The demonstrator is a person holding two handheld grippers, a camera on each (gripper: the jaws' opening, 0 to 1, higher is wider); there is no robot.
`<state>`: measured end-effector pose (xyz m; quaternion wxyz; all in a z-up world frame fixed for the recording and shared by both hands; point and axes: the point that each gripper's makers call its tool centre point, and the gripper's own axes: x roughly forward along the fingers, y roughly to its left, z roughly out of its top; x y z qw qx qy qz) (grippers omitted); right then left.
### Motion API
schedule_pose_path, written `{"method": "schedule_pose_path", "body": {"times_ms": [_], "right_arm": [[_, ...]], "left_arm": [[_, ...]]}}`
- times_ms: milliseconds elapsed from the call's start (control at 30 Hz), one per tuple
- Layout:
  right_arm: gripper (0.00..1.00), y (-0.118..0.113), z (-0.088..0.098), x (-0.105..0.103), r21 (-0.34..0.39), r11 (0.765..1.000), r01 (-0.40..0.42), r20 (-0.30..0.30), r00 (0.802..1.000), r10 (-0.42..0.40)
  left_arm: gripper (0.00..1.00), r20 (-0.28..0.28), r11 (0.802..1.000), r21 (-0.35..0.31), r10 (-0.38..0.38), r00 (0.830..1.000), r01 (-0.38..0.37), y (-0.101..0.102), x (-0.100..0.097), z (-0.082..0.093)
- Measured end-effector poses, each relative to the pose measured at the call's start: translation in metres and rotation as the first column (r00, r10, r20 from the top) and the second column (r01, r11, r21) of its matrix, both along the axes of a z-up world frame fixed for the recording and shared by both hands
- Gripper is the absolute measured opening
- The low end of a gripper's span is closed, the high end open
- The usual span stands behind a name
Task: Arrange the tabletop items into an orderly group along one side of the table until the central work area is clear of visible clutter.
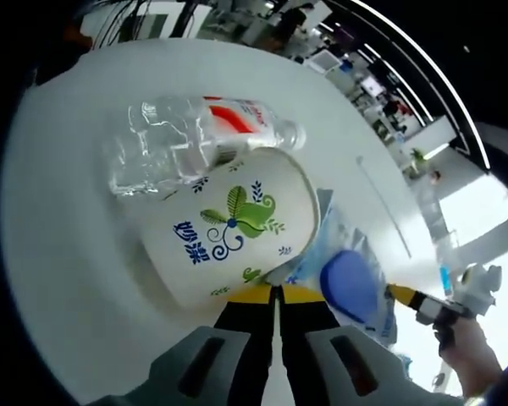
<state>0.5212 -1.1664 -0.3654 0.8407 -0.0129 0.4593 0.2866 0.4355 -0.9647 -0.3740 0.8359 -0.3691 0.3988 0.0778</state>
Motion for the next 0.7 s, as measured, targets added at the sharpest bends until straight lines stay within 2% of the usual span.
{"method": "schedule_pose_path", "body": {"times_ms": [700], "right_arm": [[0.01,-0.013,0.005,-0.014,-0.036,0.999,-0.007,-0.025,1.000,0.006]], "left_arm": [[0.00,0.000,0.999,0.004,-0.054,0.999,0.054,-0.010,-0.009,0.002]]}}
